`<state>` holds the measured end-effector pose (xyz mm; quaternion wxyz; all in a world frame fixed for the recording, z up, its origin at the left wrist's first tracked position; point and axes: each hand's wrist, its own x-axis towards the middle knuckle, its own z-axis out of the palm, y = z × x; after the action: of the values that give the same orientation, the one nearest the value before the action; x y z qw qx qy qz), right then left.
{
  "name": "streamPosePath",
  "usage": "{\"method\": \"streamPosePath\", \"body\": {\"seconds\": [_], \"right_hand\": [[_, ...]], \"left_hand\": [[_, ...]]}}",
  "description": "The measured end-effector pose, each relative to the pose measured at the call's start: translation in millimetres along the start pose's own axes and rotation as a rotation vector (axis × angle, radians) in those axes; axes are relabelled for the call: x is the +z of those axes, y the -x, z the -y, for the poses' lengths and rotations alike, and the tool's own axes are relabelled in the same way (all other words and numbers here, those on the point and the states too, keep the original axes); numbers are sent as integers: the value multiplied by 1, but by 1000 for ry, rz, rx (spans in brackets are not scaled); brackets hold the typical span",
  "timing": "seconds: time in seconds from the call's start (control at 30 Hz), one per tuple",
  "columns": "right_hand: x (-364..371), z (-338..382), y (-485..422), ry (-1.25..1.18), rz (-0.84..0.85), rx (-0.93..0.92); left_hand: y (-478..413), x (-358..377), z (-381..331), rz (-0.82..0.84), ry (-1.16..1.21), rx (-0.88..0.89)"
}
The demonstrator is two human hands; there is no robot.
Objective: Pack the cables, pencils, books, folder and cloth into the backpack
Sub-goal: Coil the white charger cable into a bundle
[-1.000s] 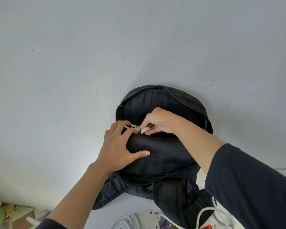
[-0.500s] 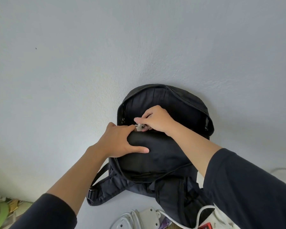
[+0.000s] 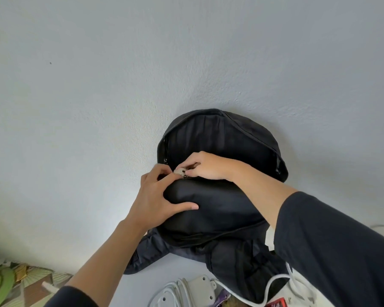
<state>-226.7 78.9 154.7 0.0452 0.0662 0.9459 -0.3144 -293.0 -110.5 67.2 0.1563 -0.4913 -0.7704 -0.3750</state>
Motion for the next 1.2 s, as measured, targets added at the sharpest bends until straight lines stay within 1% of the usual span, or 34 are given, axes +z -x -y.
{"method": "streamPosePath", "body": {"seconds": [0.1,0.17,0.27,0.43,0.5,0.57,0.63,0.67,0.7,0.77,0.87,0.97,1.07,1.13,1.2], "right_hand": [[8,-10,4,66,-95,-31],[14,-13,4,19,-120,-49],[21,-8,-1,-57,-224,-26],[35,3,-18,105,-335,44],[33,7,-21,161,-313,71],[24,8,-20,175,-206,82],[15,7,-13,108,-82,72],[13,6,-7,74,-53,59],[12,4,-1,56,-58,39],[14,0,11,32,-128,-30],[16,-7,25,22,-298,-128],[22,-21,41,157,-417,-74],[32,-39,64,427,-441,18],[37,-52,80,413,-532,49],[46,-58,98,349,-654,35]], "left_hand": [[-3,-1,-2,19,22,-11],[-2,-2,-1,31,42,-4],[-1,0,-2,28,31,30],[-2,2,-4,0,2,62],[0,1,-3,-2,1,56],[1,-1,-3,2,22,42],[-1,-3,-5,-20,78,3],[-2,-4,-5,-37,109,-24],[-4,-4,-6,-48,125,-44],[-7,-4,-6,-38,88,-38],[-18,-3,-4,-1,-19,-20],[-35,-3,-7,-16,-137,-31],[-45,-2,-16,-4,-234,-37],[-43,0,-23,-9,-267,-34],[-33,2,-31,-27,-249,26]]}}
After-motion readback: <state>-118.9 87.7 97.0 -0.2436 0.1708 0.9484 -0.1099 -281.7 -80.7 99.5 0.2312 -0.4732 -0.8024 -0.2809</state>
